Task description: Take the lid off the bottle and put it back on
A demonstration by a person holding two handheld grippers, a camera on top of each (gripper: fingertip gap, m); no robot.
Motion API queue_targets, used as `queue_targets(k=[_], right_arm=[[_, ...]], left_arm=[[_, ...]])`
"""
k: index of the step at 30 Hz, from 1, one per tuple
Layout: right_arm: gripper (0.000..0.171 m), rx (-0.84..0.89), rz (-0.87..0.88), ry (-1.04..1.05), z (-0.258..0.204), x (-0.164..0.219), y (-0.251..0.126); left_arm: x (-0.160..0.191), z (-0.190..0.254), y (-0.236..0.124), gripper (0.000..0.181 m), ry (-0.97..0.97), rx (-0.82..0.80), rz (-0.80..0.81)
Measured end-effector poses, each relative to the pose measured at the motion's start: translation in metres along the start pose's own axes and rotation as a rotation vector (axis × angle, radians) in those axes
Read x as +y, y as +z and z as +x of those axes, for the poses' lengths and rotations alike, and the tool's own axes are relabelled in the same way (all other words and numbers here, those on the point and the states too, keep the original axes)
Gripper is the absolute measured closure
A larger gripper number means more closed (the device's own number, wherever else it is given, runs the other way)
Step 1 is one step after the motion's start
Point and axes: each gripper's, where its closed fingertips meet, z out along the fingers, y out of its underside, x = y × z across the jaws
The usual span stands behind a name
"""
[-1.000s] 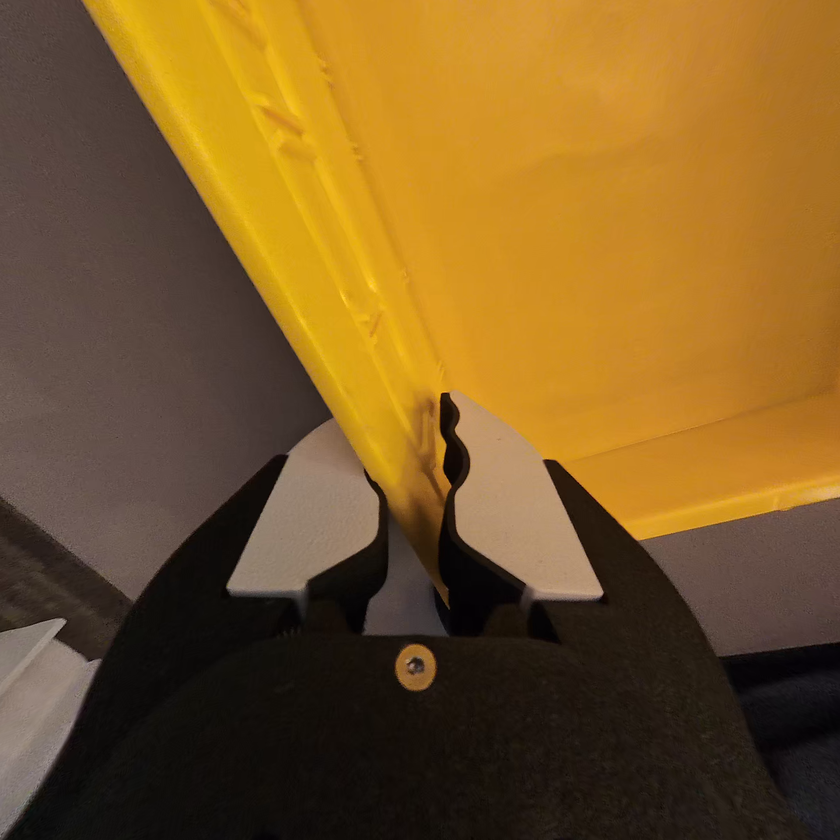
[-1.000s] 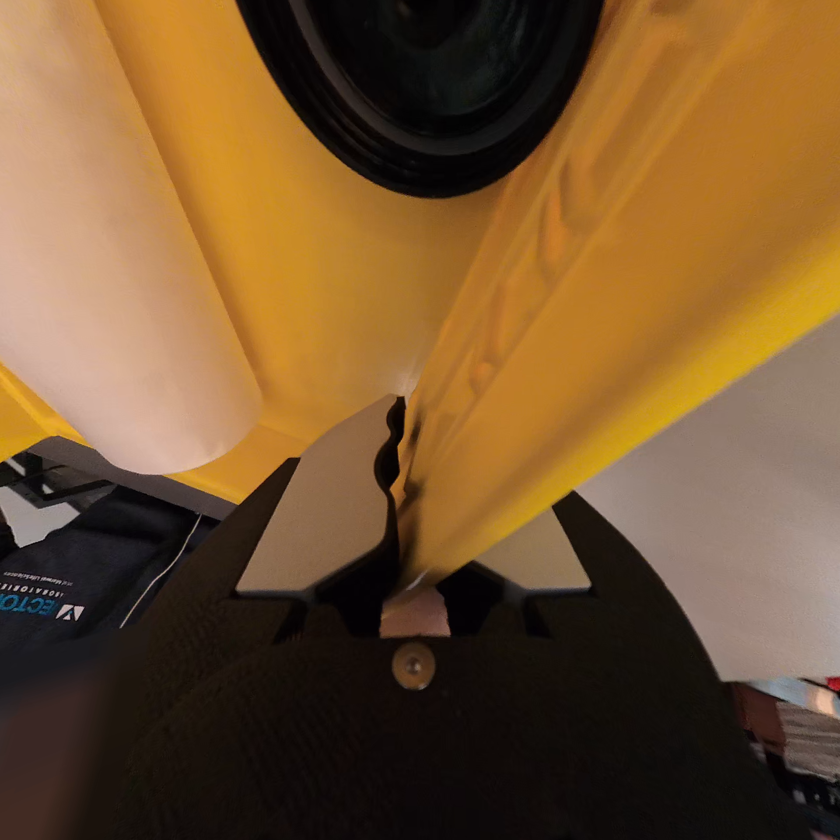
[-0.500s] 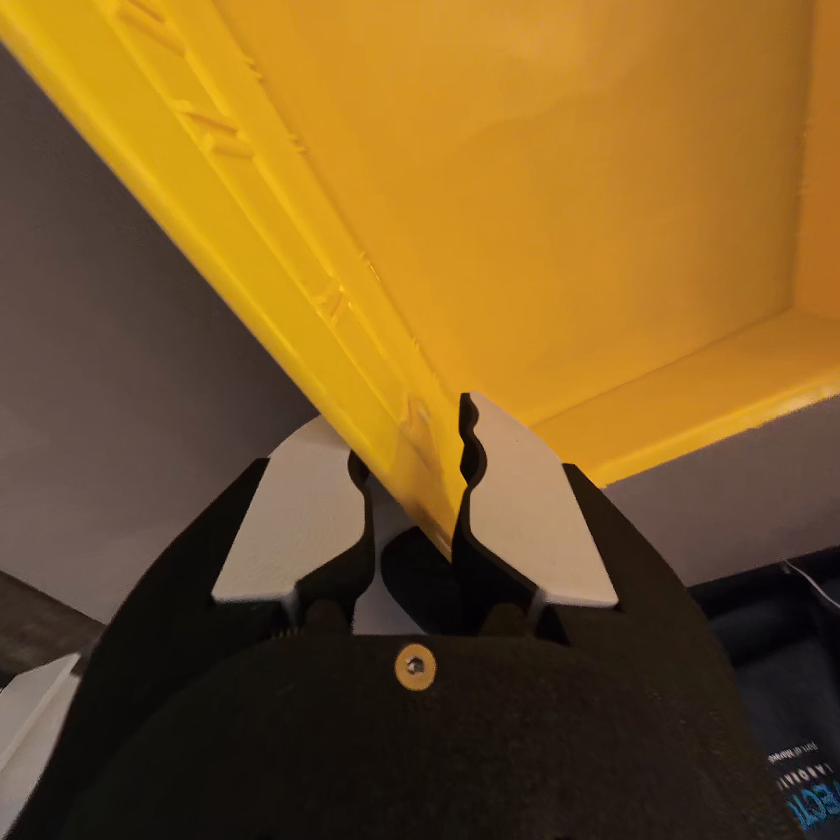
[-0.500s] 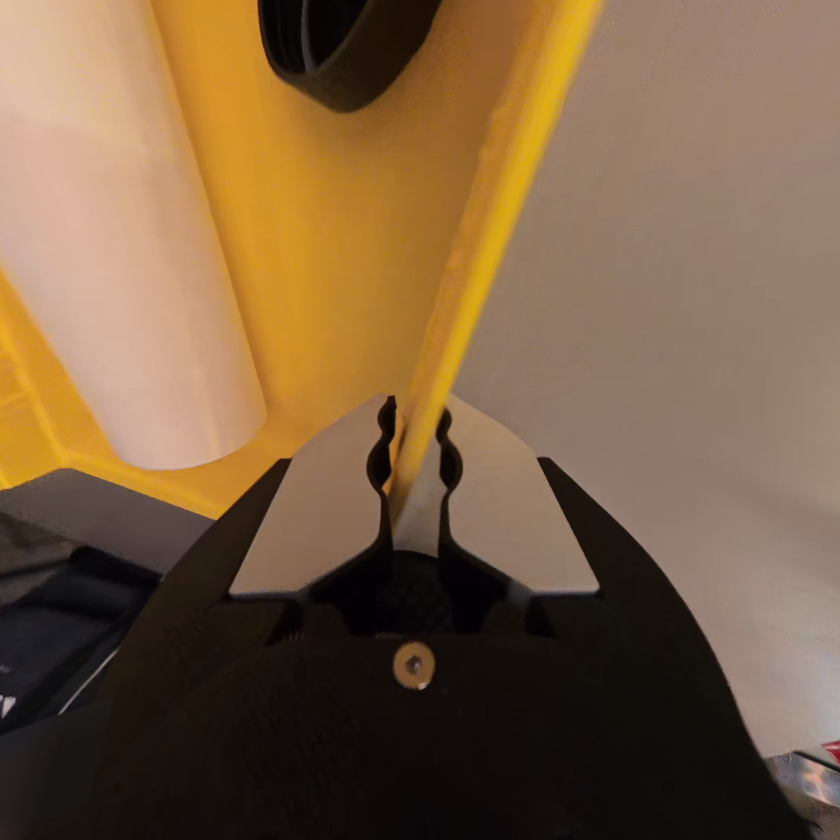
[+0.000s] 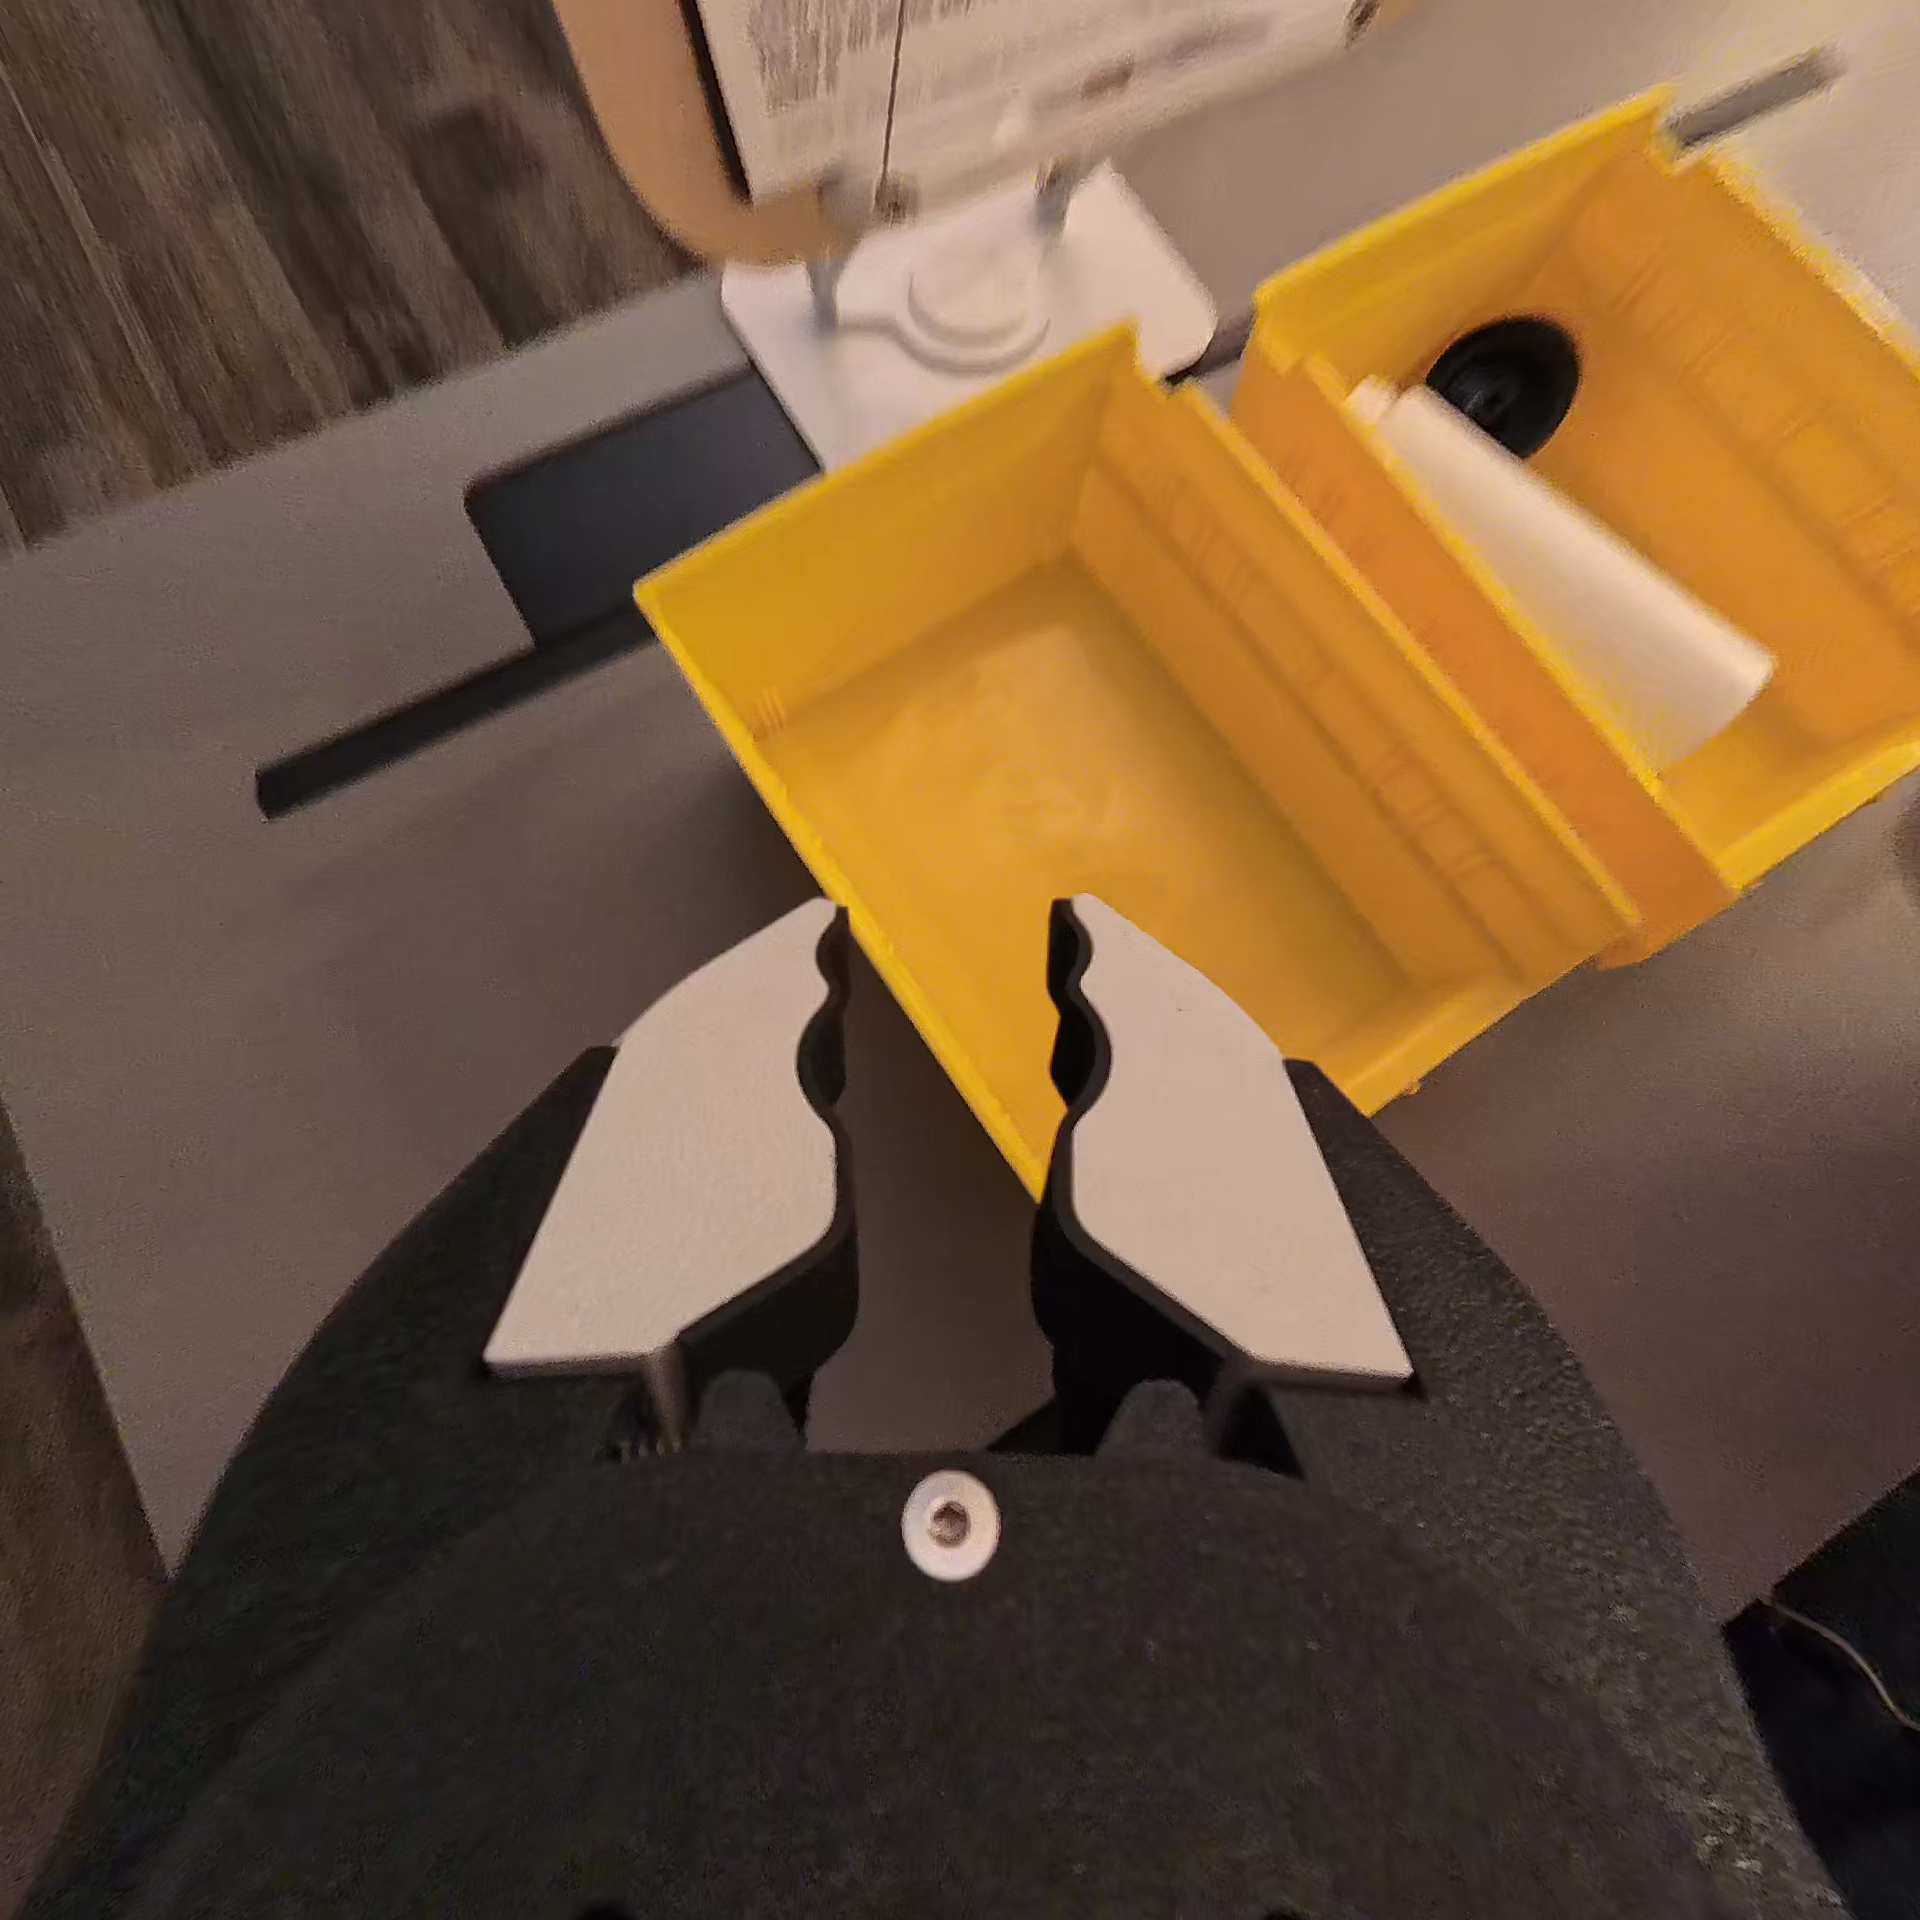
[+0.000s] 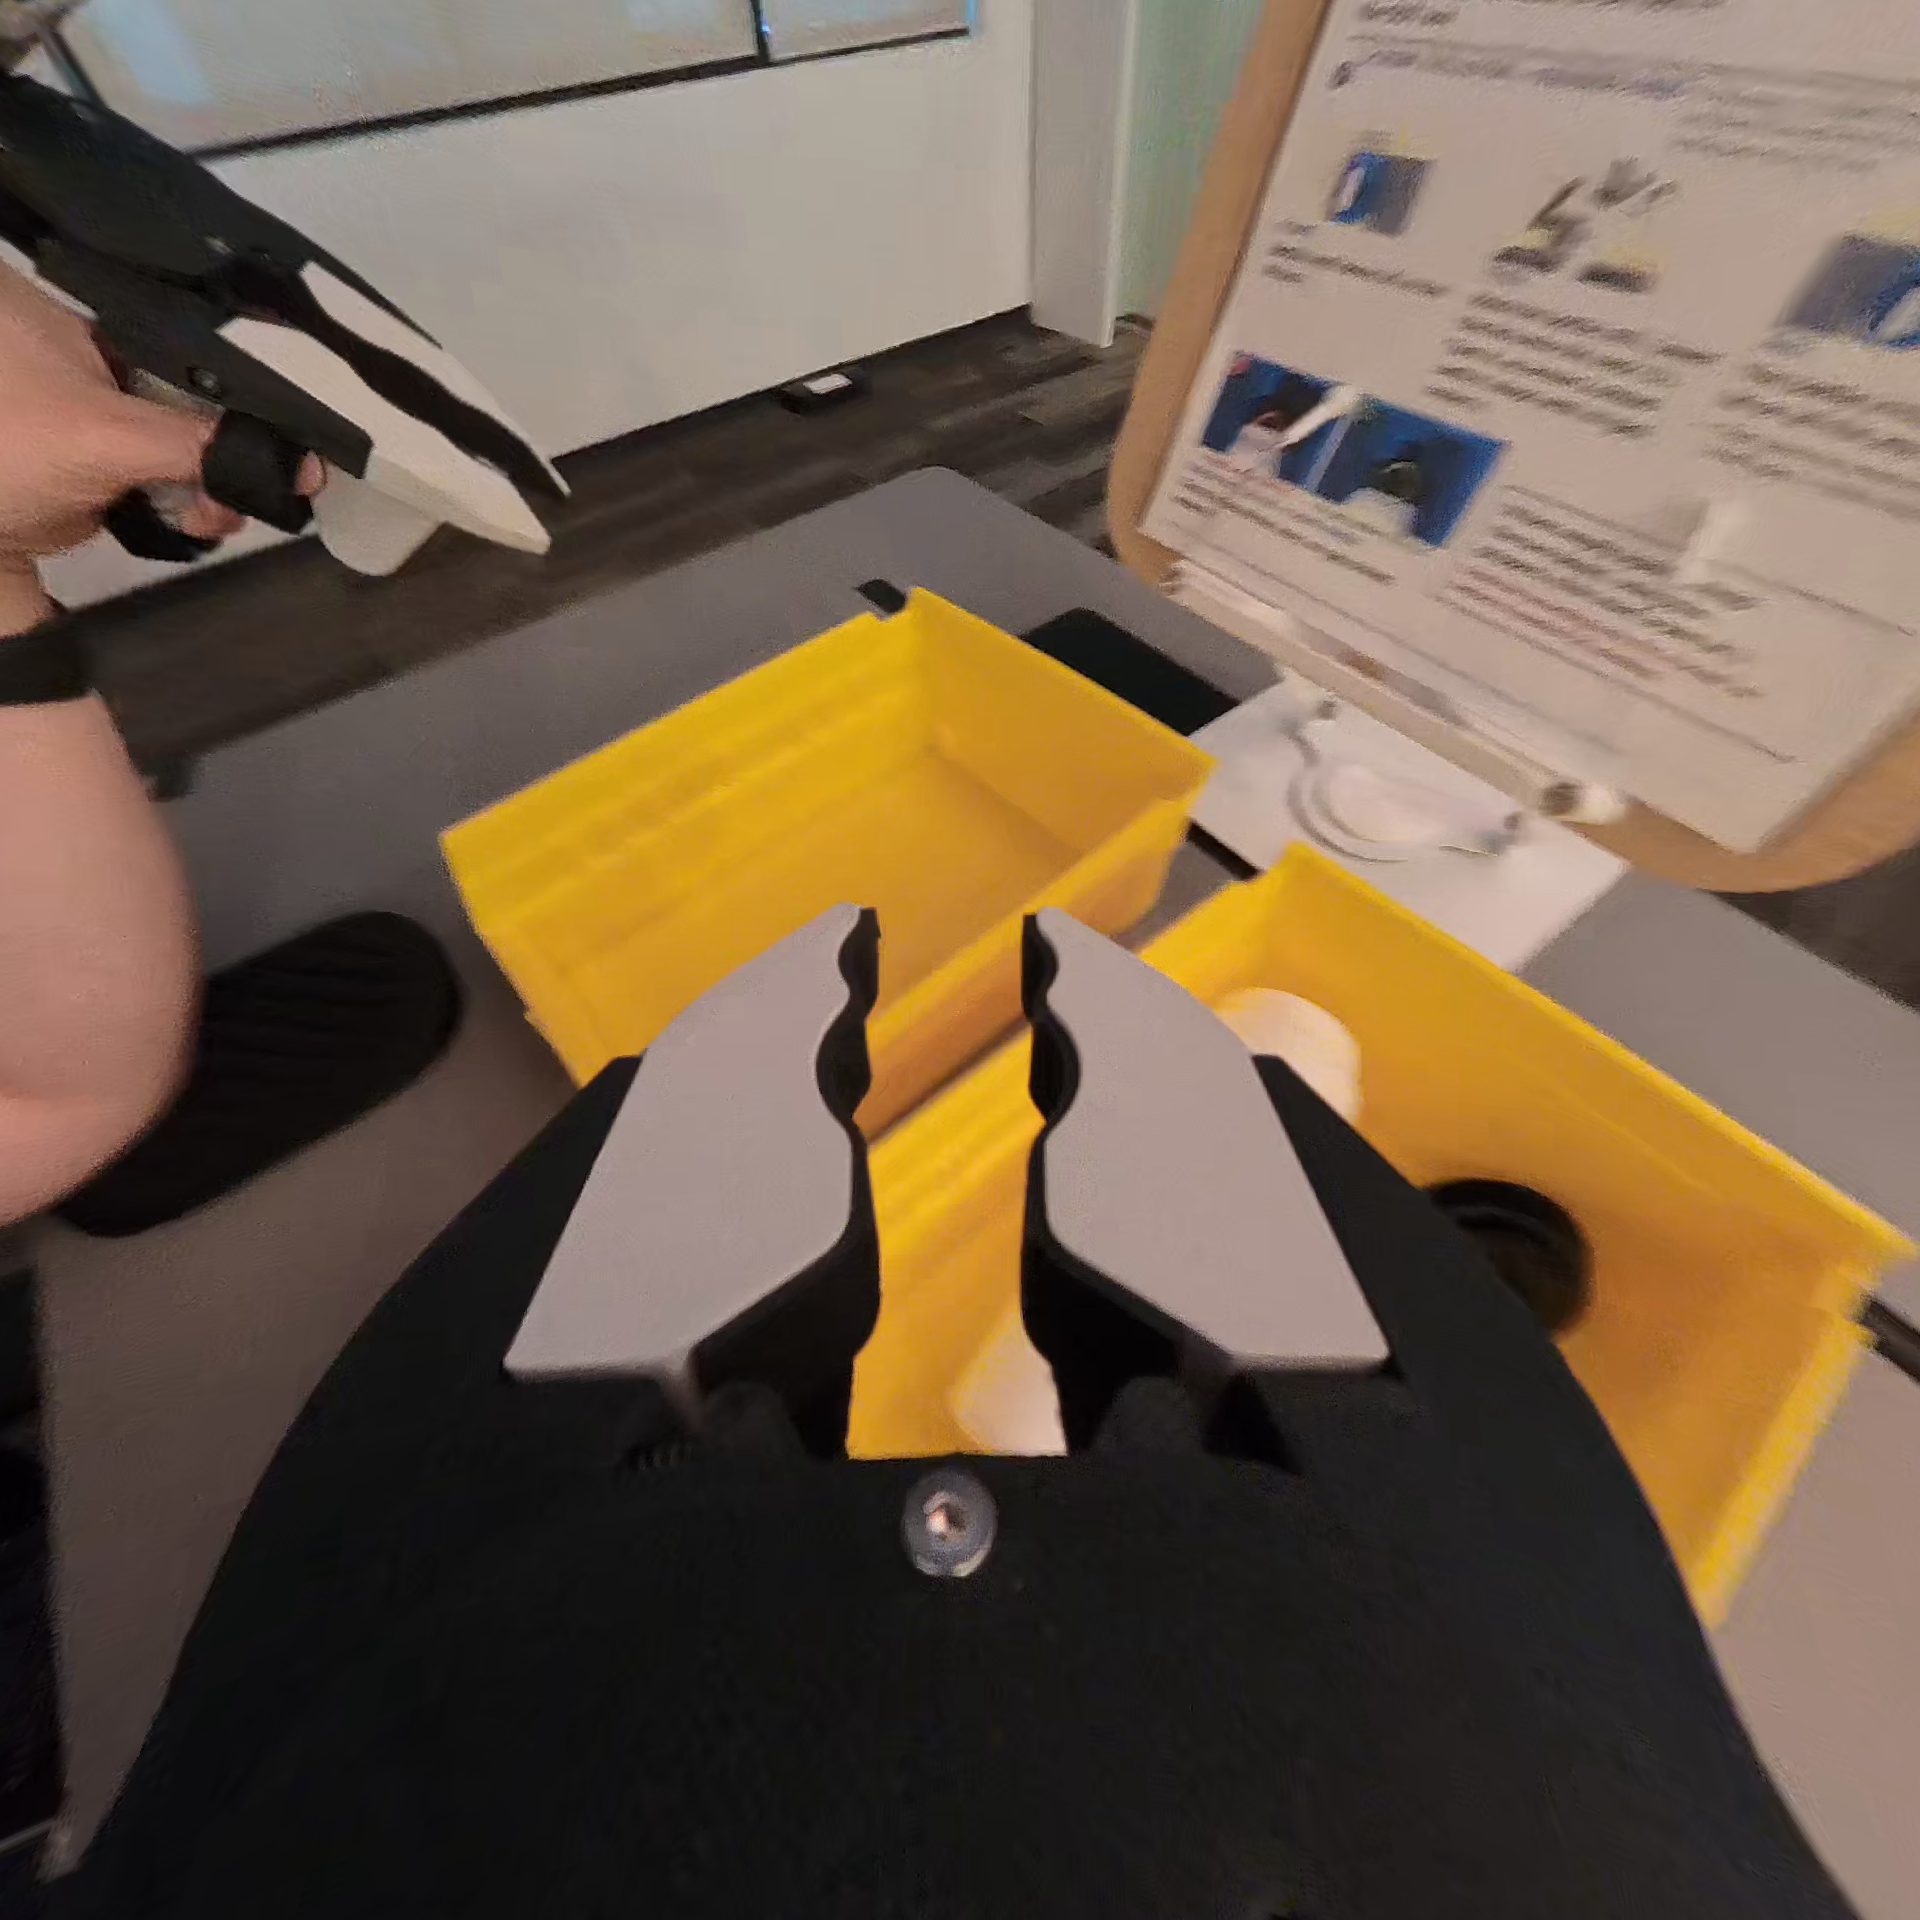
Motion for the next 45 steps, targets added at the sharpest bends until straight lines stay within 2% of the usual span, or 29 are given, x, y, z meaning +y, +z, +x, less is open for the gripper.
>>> queue_targets(k=[3, 6, 10, 15, 23, 28, 32, 39, 45], right_arm=[[0.143, -0.03, -0.141, 0.087, -0.01, 0.012, 0.048], [0.136, 0.097, -0.38, 0.089, 0.003, 0.034, 0.093], [0.136, 0.31, -0.657, 0.028, 0.034, 0.059, 0.129], [0.136, 0.335, -0.809, 0.16, 0.039, 0.077, 0.164], [0.134, 0.402, -0.958, 0.29, 0.046, 0.102, 0.18], [0.138, 0.467, -1.006, 0.206, 0.049, 0.088, 0.174], [0.138, 0.469, -1.038, 0.236, 0.048, 0.088, 0.174], [0.137, 0.442, -1.101, 0.449, 0.044, 0.115, 0.181], [0.142, 0.439, -1.058, 0.551, 0.043, 0.122, 0.185]], left_arm=[[-0.011, 0.012, -0.015, 0.145, 0.026, 0.047, 0.093], [-0.012, 0.023, -0.021, 0.144, 0.062, 0.095, 0.109], [-0.014, 0.034, -0.023, 0.143, 0.094, 0.136, 0.112], [-0.014, 0.043, -0.025, 0.143, 0.121, 0.186, 0.117], [-0.016, 0.044, -0.027, 0.142, 0.122, 0.233, 0.127], [-0.013, 0.038, -0.029, 0.142, 0.096, 0.238, 0.125], [-0.012, 0.032, -0.028, 0.142, 0.068, 0.244, 0.121], [-0.009, 0.027, -0.023, 0.142, 0.05, 0.229, 0.094], [-0.008, 0.033, -0.019, 0.142, 0.069, 0.233, 0.076]])
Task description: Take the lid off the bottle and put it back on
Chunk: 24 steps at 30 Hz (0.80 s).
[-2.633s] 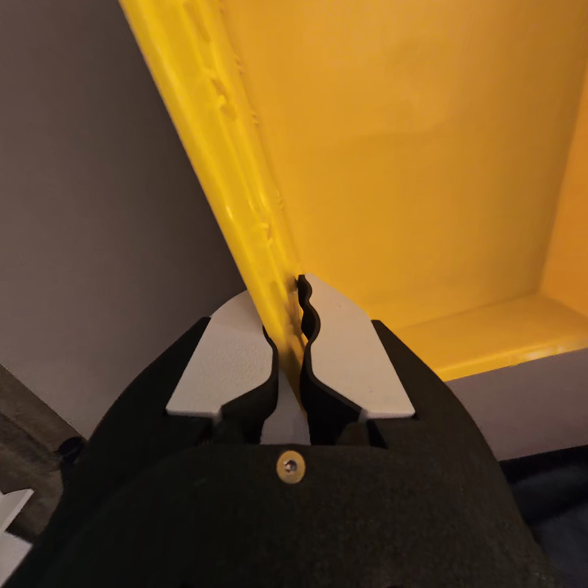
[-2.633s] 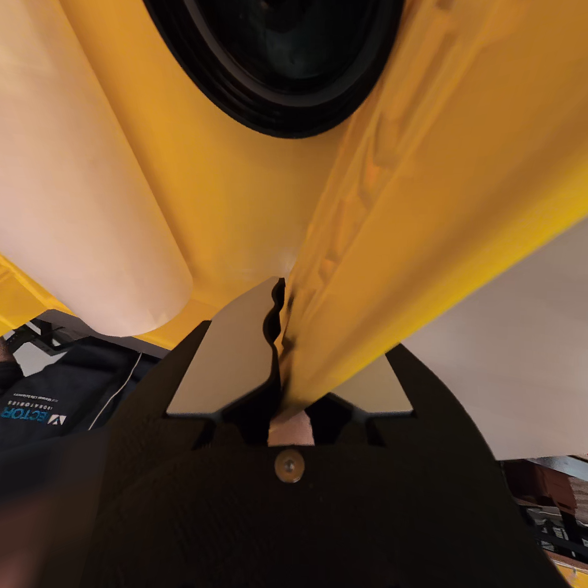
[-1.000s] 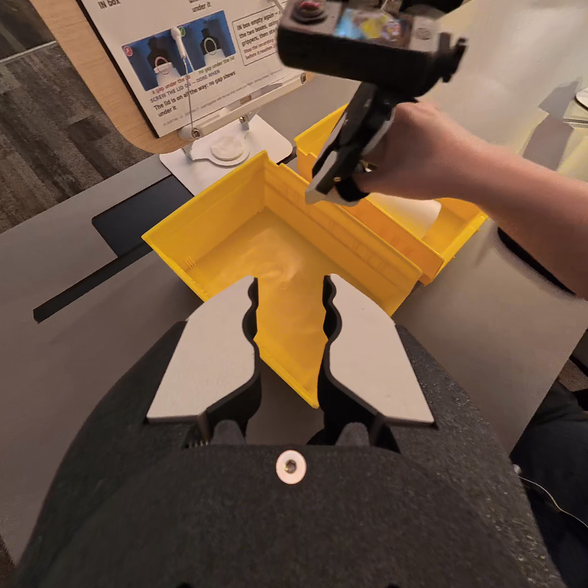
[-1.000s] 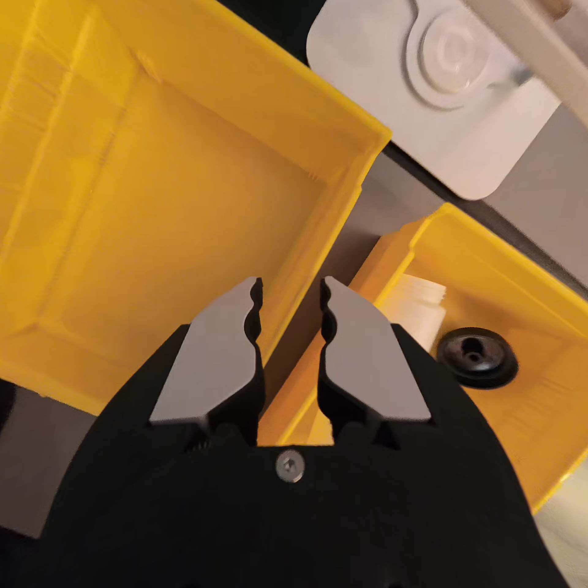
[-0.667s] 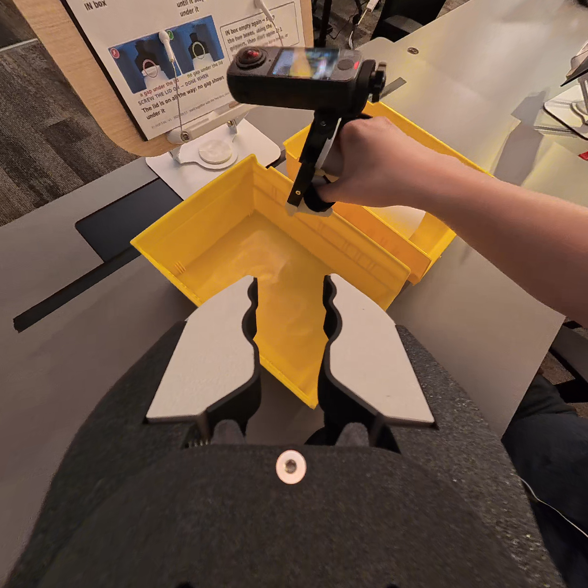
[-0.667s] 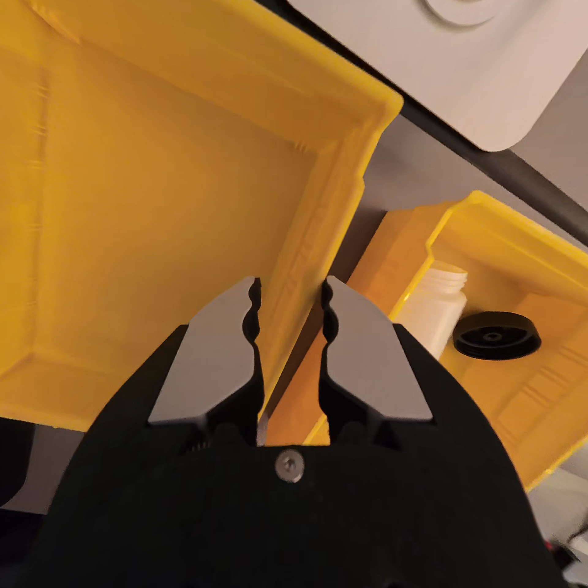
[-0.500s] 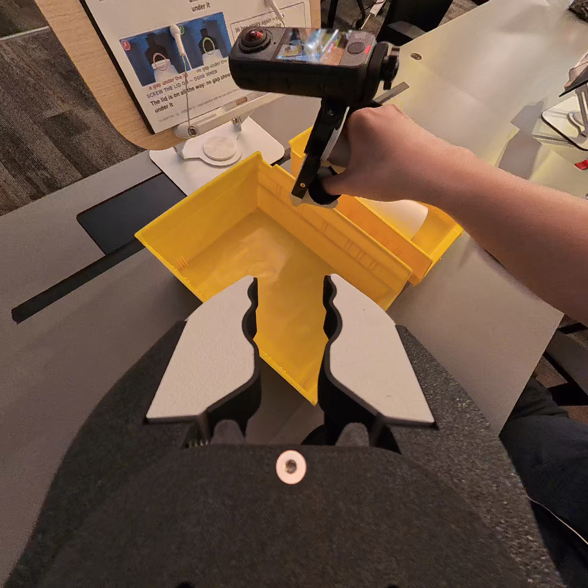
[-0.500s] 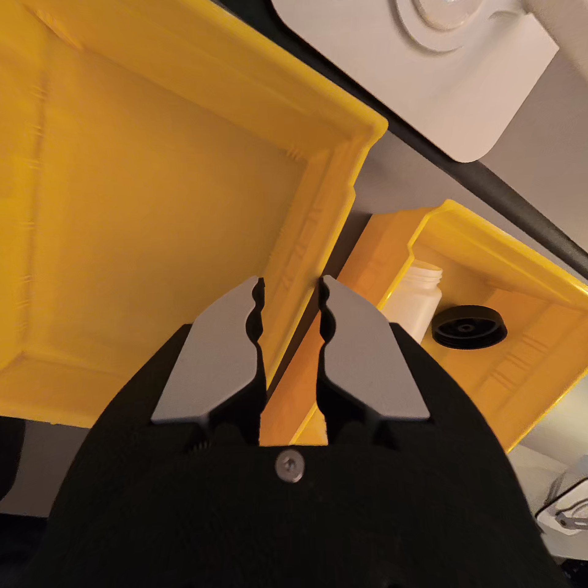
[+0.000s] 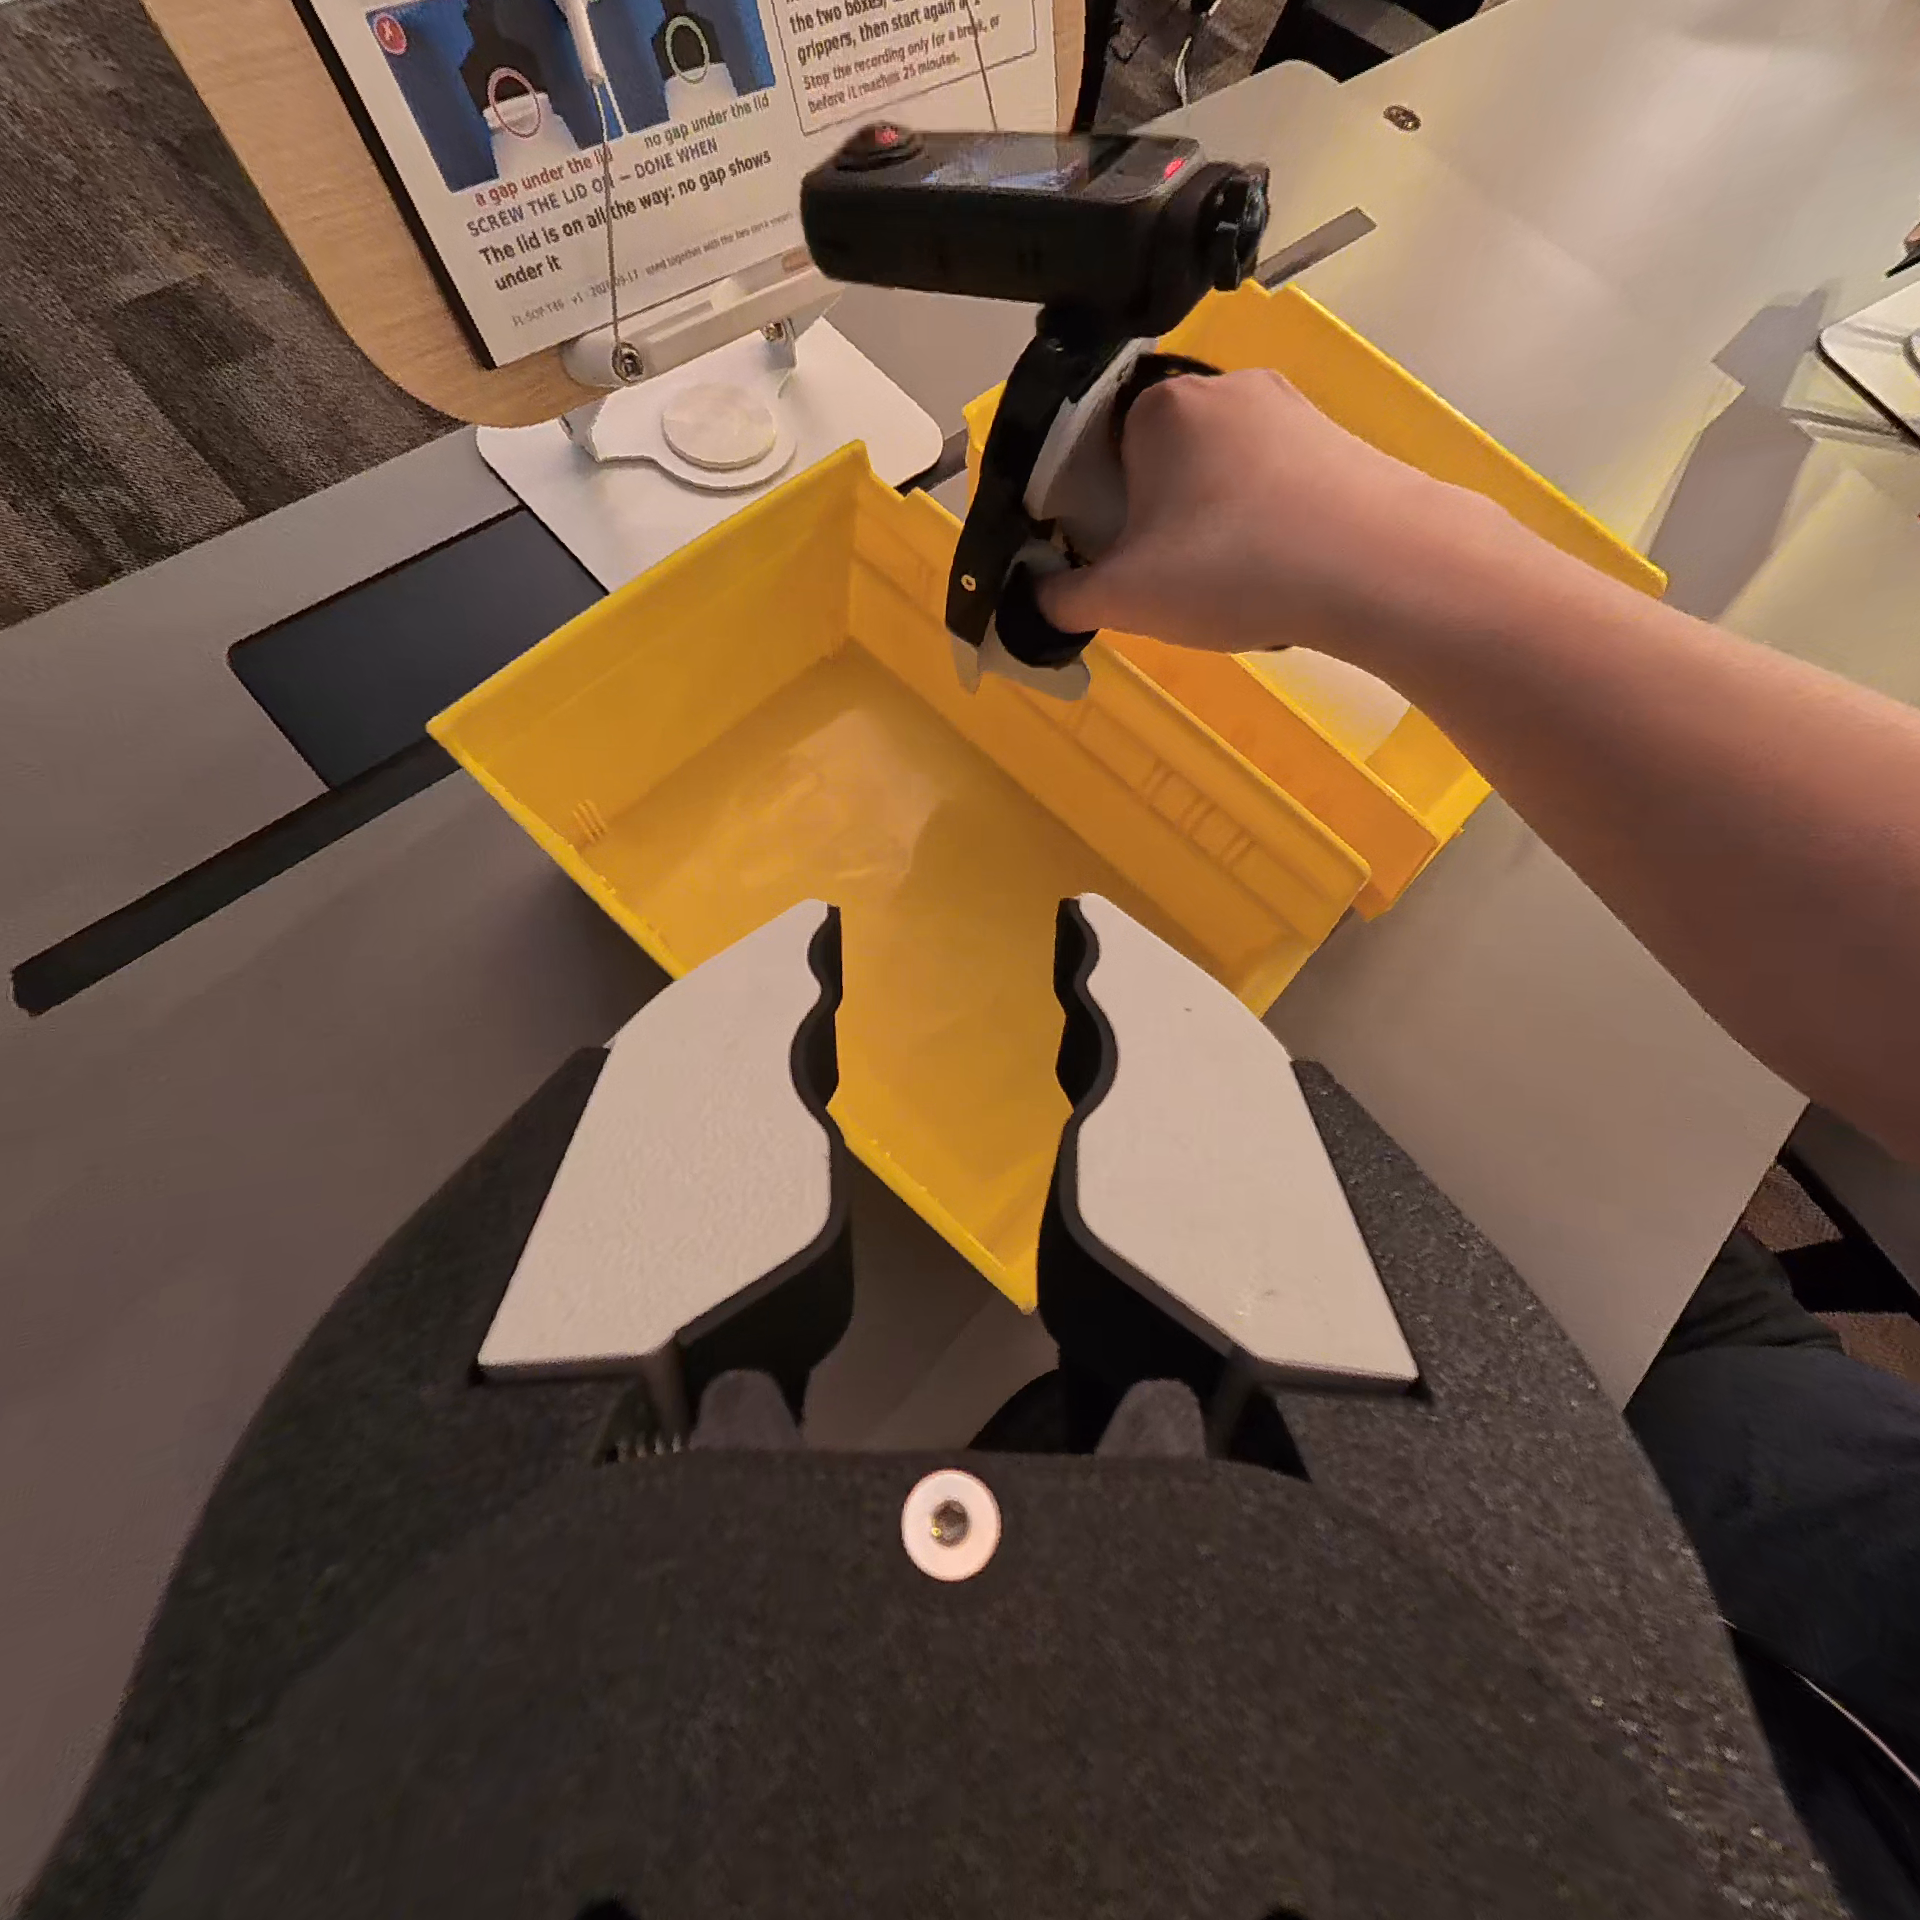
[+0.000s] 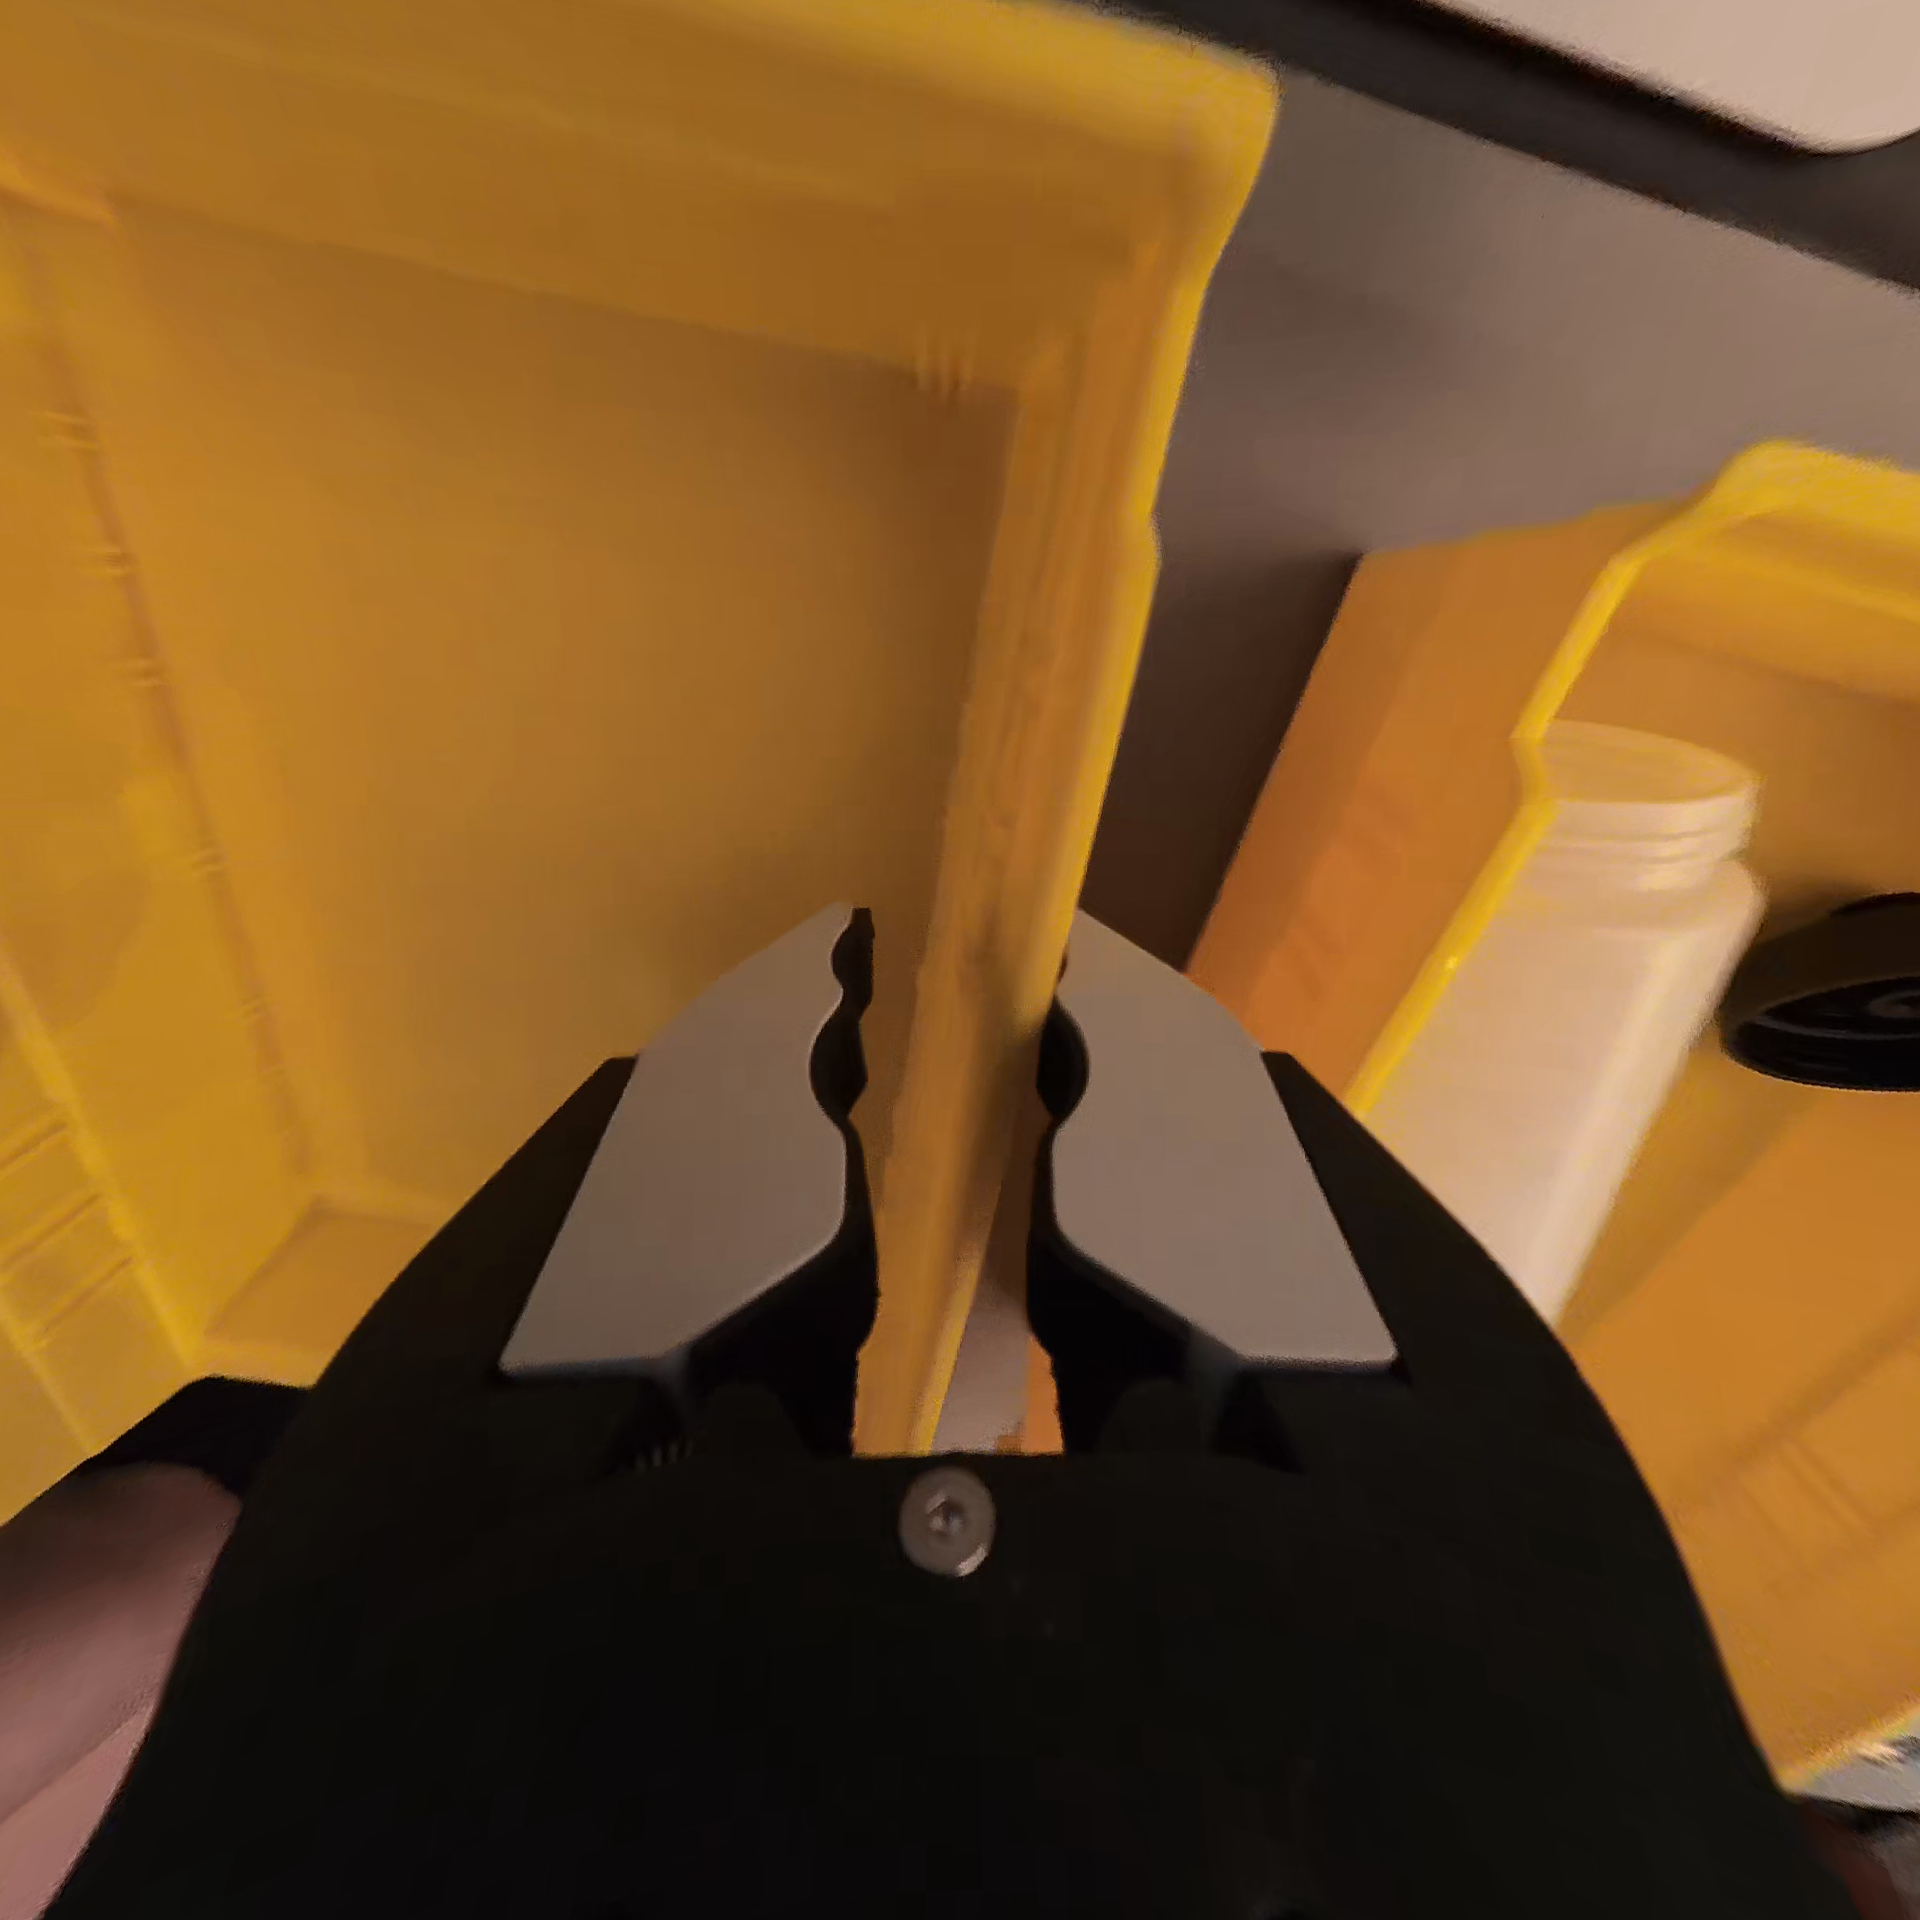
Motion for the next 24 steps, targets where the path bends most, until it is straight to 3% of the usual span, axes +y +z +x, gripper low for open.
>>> queue_targets(k=[4, 9, 19, 24], right_arm=[[0.143, -0.055, -0.041, 0.061, -0.004, 0.014, 0.016], [0.161, -0.009, 0.017, 0.034, 0.001, 0.015, 0.02], [0.163, -0.095, 0.039, 0.051, -0.006, 0.027, 0.025], [0.166, -0.139, -0.108, 0.043, -0.015, 0.046, 0.038]], left_arm=[[0.0, 0.004, 0.002, 0.142, 0.015, 0.0, -0.008], [-0.004, 0.006, 0.003, 0.142, 0.02, 0.007, 0.005], [0.002, 0.002, 0.005, 0.142, 0.022, -0.057, -0.033], [0.003, 0.001, 0.004, 0.142, 0.017, -0.068, -0.036]])
